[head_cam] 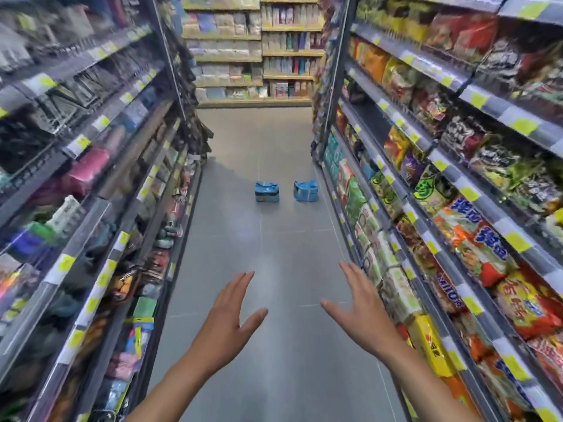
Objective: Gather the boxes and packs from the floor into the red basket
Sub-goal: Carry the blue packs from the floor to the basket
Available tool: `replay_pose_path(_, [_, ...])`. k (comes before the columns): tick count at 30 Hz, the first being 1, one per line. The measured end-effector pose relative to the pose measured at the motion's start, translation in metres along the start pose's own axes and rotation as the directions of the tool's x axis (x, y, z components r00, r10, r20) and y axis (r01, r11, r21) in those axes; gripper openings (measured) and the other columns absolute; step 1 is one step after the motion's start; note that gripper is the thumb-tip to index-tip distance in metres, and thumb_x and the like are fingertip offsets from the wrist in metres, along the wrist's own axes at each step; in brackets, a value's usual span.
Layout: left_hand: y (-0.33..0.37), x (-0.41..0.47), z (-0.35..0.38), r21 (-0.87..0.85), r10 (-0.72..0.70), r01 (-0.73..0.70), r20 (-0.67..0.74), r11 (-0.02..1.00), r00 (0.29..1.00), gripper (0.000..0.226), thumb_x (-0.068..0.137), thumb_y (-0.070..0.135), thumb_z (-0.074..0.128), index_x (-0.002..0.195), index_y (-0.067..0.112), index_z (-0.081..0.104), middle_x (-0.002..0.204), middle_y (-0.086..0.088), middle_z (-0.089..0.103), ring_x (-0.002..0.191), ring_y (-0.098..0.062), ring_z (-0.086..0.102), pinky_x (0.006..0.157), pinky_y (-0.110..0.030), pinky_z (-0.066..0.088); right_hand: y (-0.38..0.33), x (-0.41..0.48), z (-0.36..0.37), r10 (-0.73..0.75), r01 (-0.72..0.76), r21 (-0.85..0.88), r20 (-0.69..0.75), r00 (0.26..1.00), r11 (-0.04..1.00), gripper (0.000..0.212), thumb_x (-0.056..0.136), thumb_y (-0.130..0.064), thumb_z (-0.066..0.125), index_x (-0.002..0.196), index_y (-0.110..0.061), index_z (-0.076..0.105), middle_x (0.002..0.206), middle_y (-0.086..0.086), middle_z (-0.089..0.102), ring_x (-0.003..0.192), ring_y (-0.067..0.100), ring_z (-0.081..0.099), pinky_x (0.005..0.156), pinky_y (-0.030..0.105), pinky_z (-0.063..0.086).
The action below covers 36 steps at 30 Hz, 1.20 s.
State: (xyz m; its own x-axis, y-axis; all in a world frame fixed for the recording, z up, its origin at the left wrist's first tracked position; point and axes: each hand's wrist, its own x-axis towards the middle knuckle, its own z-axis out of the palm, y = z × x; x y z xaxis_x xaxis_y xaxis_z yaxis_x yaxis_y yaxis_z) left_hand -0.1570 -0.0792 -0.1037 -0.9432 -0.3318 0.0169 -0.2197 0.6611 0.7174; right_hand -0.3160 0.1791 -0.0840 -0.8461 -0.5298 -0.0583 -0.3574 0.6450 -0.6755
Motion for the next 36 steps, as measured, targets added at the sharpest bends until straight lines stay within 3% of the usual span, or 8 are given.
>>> replay_pose_path(7, [-0.058, 0.130, -0.035, -0.032, -0.065, 0.062, -0.099, 0.998, 0.993, 0.088, 0.083, 0.079, 0.041, 0.159, 0.041, 0.018, 0.162, 0.022, 0.017, 0.153, -0.003, 0.014, 0.122, -0.026, 0.014, -0.025, 0.164, 0.016, -0.072, 0.074, -0.037, 0.059, 0.996, 0.997, 0.097, 0.084, -0.080, 0.053, 0.164, -0.040, 0.014, 0.172, -0.012, 0.012, 0.158, 0.010, 0.010, 0.125, 0.037, 0.016])
replay_pose_path(12, [-0.105, 0.235, -0.076, -0.028, -0.099, 0.097, -0.115, 0.995, 0.988, 0.090, 0.082, 0.082, 0.036, 0.160, 0.040, 0.016, 0.168, 0.016, 0.015, 0.151, 0.003, 0.008, 0.121, -0.025, 0.012, -0.051, 0.279, 0.031, -0.045, 0.048, -0.039, 0.065, 0.997, 0.998, 0.104, 0.075, -0.089, 0.044, 0.163, -0.040, 0.017, 0.171, -0.011, 0.015, 0.157, 0.008, 0.013, 0.124, 0.033, 0.017])
replay_pose_path(15, [-0.129, 0.307, -0.108, -0.009, -0.080, 0.080, -0.067, 0.997, 0.995, 0.085, 0.088, 0.076, 0.042, 0.160, 0.041, 0.014, 0.169, 0.016, 0.013, 0.154, -0.002, 0.008, 0.122, -0.025, 0.012, -0.073, 0.353, 0.037, -0.048, 0.049, -0.030, 0.052, 0.998, 0.998, 0.100, 0.079, -0.085, 0.048, 0.163, -0.038, 0.019, 0.171, -0.009, 0.016, 0.157, 0.010, 0.015, 0.123, 0.035, 0.020])
replay_pose_path(20, [-0.150, 0.414, -0.140, 0.009, -0.054, 0.054, -0.029, 0.999, 0.998, 0.078, 0.096, 0.055, 0.056, 0.161, 0.033, 0.019, 0.169, 0.008, 0.019, 0.155, -0.009, 0.014, 0.127, -0.039, 0.019, -0.088, 0.448, 0.043, 0.001, -0.001, -0.010, 0.023, 1.000, 1.000, 0.094, 0.089, -0.064, 0.067, 0.164, -0.035, 0.019, 0.172, -0.009, 0.015, 0.158, 0.010, 0.012, 0.125, 0.035, 0.016])
replay_pose_path(28, [-0.177, 0.591, -0.150, 0.008, -0.040, 0.040, 0.008, 0.999, 0.999, 0.078, 0.096, 0.058, 0.055, 0.161, 0.039, 0.016, 0.169, 0.012, 0.015, 0.155, -0.006, 0.011, 0.126, -0.035, 0.017, -0.078, 0.610, 0.048, 0.036, -0.036, -0.010, 0.007, 0.999, 0.999, 0.093, 0.091, -0.062, 0.066, 0.164, -0.031, 0.019, 0.171, -0.007, 0.016, 0.157, 0.012, 0.015, 0.127, 0.037, 0.019])
replay_pose_path(31, [-0.186, 0.664, -0.150, 0.015, -0.057, 0.056, 0.010, 0.998, 0.998, 0.079, 0.094, 0.061, 0.053, 0.160, 0.041, 0.014, 0.169, 0.015, 0.014, 0.151, 0.001, 0.007, 0.124, -0.030, 0.013, -0.069, 0.687, 0.045, 0.039, -0.039, 0.003, 0.000, 0.999, 0.999, 0.093, 0.090, -0.060, 0.068, 0.164, -0.030, 0.020, 0.171, -0.006, 0.018, 0.157, 0.014, 0.016, 0.128, 0.040, 0.020])
replay_pose_path(36, [-0.193, 0.774, -0.163, -0.006, -0.116, 0.116, 0.011, 0.993, 0.993, 0.083, 0.087, 0.074, 0.044, 0.158, 0.046, 0.013, 0.168, 0.017, 0.014, 0.154, -0.004, 0.011, 0.126, -0.037, 0.019, -0.062, 0.813, 0.031, 0.020, -0.020, 0.008, 0.077, 0.997, 1.000, 0.093, 0.091, -0.061, 0.067, 0.165, -0.033, 0.018, 0.172, -0.007, 0.014, 0.158, 0.014, 0.015, 0.127, 0.046, 0.021])
